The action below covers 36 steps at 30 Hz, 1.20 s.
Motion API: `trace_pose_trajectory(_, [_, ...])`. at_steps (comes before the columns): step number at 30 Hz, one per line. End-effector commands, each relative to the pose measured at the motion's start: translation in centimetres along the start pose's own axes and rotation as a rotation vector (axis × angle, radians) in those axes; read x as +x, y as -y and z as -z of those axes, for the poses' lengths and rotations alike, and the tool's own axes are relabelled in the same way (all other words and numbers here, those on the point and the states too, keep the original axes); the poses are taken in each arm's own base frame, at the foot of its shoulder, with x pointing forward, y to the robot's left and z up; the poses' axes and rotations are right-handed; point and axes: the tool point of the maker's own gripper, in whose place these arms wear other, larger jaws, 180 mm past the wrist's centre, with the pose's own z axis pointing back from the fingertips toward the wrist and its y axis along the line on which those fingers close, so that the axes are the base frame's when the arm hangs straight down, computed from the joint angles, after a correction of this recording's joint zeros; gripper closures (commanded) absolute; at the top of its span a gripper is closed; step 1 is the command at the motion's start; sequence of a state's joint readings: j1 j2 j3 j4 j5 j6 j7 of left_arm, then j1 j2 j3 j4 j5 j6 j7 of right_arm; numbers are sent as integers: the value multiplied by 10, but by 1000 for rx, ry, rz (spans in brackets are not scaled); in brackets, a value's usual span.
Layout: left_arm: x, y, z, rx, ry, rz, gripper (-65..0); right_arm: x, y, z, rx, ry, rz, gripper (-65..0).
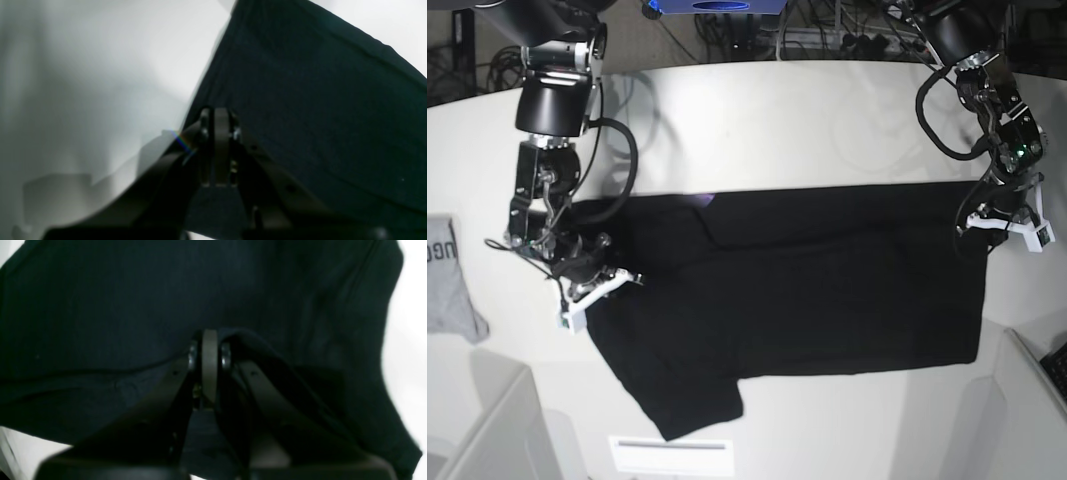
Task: Fold the T-shirt properly
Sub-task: 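Release and regrasp the shoulder corner with the right gripper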
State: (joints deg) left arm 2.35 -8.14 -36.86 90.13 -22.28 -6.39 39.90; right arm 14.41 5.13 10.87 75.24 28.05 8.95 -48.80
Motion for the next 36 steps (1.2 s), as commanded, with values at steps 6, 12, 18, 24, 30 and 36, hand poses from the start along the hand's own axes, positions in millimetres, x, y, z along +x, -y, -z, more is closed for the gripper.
trace_pose_trajectory(6, [19,0,-1,-4,57,15,-117,20,6,-8,-11,50,-21,-186])
trace_pose_trajectory(12, [26,-17,-5,33,80,-18,-319,27,8,-10,-15,83,-18,-333])
trace_pose_trajectory(18, [56,-42,-27,92,177,-42,-347,53,11,-36,-33,279,-68,-327])
trace_pose_trajectory(24, [72,-46,-57,111,244,22,-339,68,37,-78,-94,452,-23,-326])
trace_pose_trajectory(30, [64,-51,-74,127,234,77,-336,42,83,-97,-232,455,136,-326])
trace_pose_trajectory(36, [44,-61,-80,148,181,103,-336,-15,103,-96,-301,352,190,-326])
